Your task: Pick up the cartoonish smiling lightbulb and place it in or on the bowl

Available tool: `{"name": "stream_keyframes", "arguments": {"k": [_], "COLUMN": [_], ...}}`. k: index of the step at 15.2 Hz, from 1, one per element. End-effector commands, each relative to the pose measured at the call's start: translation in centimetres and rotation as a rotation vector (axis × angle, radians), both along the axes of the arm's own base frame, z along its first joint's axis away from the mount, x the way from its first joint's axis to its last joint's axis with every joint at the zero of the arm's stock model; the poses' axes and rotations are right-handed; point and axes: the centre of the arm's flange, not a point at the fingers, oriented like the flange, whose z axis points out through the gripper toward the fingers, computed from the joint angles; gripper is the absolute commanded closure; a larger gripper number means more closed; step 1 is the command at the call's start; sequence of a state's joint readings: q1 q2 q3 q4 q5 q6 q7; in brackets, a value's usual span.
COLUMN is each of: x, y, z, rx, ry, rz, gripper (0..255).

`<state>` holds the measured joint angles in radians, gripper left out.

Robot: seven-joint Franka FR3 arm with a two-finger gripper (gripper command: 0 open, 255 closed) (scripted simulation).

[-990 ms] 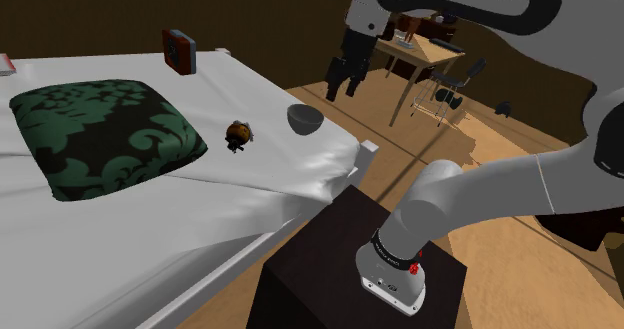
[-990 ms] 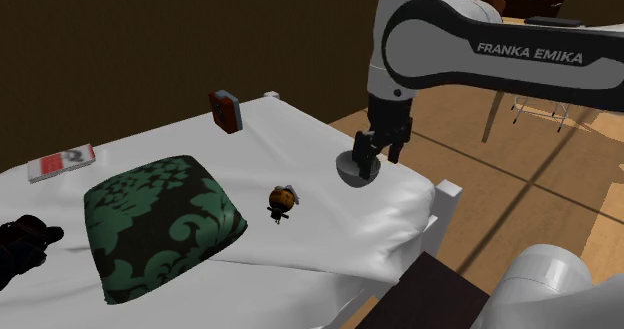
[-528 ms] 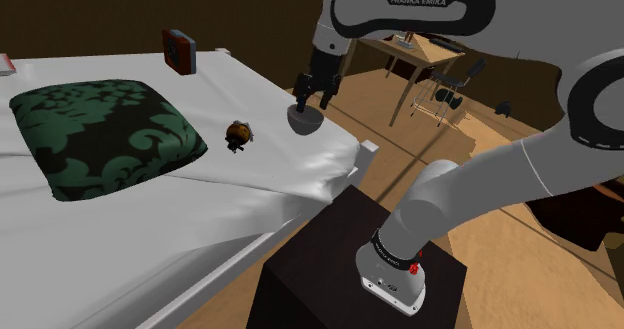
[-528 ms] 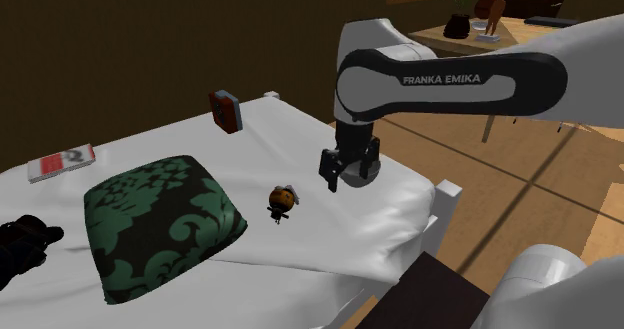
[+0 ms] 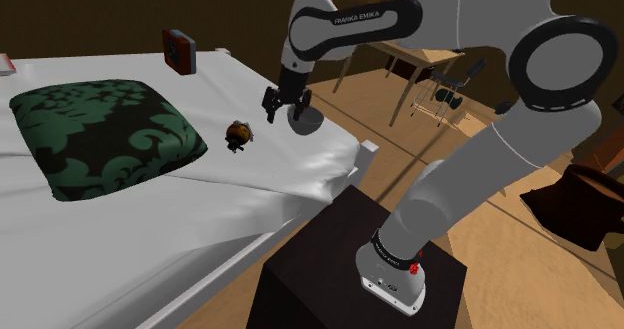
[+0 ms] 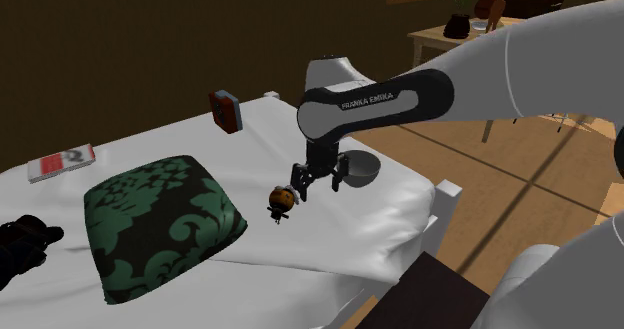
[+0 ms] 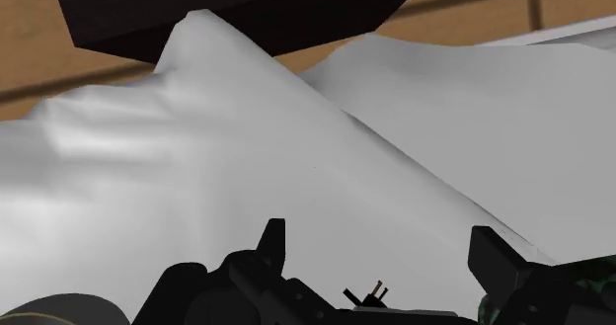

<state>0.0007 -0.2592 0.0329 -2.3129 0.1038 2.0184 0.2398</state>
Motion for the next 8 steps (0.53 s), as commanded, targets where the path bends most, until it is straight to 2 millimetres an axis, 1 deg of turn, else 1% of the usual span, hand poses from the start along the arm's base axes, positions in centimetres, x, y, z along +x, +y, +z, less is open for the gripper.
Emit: {"name": "stream_keyframes", "arguments": {"k": [1,8], "x": [1.7,8.0], "y": [0.1,0.7], "z": [-2.0,-8.7], "rx": [0.004,0.017], "ry": [0.002,0.011], "rz": [-0.029,-0.127], "gripper": [0,0]}}
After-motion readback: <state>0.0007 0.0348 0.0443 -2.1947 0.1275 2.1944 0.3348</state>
